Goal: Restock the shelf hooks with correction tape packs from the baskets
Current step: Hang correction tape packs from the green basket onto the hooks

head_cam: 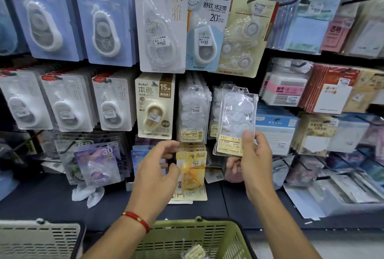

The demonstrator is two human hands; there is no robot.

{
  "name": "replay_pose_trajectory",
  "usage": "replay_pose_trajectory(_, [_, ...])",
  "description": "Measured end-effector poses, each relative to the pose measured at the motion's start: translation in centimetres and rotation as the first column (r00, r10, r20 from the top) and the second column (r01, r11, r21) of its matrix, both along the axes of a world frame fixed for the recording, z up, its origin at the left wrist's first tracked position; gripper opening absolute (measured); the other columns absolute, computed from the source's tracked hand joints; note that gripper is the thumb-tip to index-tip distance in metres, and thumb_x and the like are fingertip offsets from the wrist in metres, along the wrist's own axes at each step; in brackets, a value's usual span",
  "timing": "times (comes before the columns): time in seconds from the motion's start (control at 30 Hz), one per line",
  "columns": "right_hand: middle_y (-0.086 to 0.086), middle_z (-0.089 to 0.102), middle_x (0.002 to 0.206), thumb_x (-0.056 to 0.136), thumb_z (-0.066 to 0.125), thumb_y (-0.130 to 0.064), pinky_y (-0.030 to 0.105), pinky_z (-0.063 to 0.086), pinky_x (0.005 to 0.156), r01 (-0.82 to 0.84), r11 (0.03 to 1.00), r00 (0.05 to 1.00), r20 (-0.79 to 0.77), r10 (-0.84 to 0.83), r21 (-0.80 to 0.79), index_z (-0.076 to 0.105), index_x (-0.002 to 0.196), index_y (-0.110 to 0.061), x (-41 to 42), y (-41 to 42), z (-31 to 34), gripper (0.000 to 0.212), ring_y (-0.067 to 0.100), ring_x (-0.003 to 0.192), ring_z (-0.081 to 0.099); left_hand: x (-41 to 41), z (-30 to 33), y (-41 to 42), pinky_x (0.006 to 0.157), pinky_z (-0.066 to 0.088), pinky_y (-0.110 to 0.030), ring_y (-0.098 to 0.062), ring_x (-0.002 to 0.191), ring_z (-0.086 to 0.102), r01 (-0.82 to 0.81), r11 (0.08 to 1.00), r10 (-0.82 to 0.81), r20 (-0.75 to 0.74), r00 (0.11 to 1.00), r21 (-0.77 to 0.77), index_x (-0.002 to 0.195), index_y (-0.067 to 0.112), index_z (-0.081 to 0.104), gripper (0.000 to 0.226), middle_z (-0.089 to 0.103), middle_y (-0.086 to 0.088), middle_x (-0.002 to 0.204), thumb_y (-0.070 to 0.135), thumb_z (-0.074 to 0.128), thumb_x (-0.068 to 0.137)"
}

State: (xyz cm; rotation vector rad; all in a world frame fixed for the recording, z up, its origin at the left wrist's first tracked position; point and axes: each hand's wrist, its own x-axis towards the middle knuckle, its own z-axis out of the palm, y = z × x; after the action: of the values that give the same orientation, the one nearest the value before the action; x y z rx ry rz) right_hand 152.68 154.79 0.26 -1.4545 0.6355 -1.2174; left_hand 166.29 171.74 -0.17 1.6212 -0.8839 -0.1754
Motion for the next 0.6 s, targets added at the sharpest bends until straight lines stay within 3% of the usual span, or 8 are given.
replay_pose_trajectory(0.17, [0.029,0.057,0.064,0.107,0.049,-0.050,0.028,0.036,0.035,0.035,0.999,0.998,-0.043,-0.037,-0.038,0.052,0.102,-0.012,-0.6,-0.5,0.0,0.039,0.022,0.039,0.056,0.8,0.3,-0.1,0.110,0.047,-0.032,-0.001,0.121,0.058,-0.061,0.998,0.059,0.094,0.994,0.026,0.127,0.029,0.067,0.051,0.066,0.018,0.126,-0.006,0.060,0.091])
replay_pose_trajectory(0.33, [0.019,0.059,0.056,0.104,0.052,-0.053,0.023,0.036,0.033,0.018,1.000,1.000,-0.023,-0.018,-0.003,0.055,0.103,-0.011,-0.4,-0.3,0.4,0.043,0.020,0.034,0.051,1.2,0.2,-0.2,0.115,0.038,-0.027,-0.007,0.131,0.052,-0.074,0.996,0.059,0.228,0.972,0.059,0.133,0.026,0.065,0.053,0.062,0.014,0.134,-0.005,0.062,0.090])
replay_pose_trajectory(0.5, [0.005,0.061,0.058,0.105,0.052,-0.054,0.027,0.039,0.033,0.034,0.999,0.999,-0.021,-0.034,0.003,0.054,0.100,-0.016,-0.1,-0.2,0.0,0.038,0.027,0.042,0.060,2.3,0.5,-1.0,0.124,0.019,-0.025,-0.009,0.151,0.030,-0.105,0.989,0.060,0.362,0.930,0.106,0.146,0.025,0.057,0.063,0.043,0.011,0.159,-0.001,0.066,0.090])
replay_pose_trajectory(0.6, [0.005,0.063,0.061,0.106,0.053,-0.052,0.026,0.038,0.033,0.037,0.999,0.999,-0.032,-0.037,-0.001,0.054,0.100,-0.018,-0.1,-0.4,-0.3,0.035,0.027,0.040,0.060,3.4,0.8,-2.0,0.130,0.015,-0.037,-0.018,0.159,0.016,-0.144,0.982,0.075,0.442,0.894,0.125,0.153,0.023,0.051,0.070,0.028,0.004,0.170,0.000,0.068,0.089])
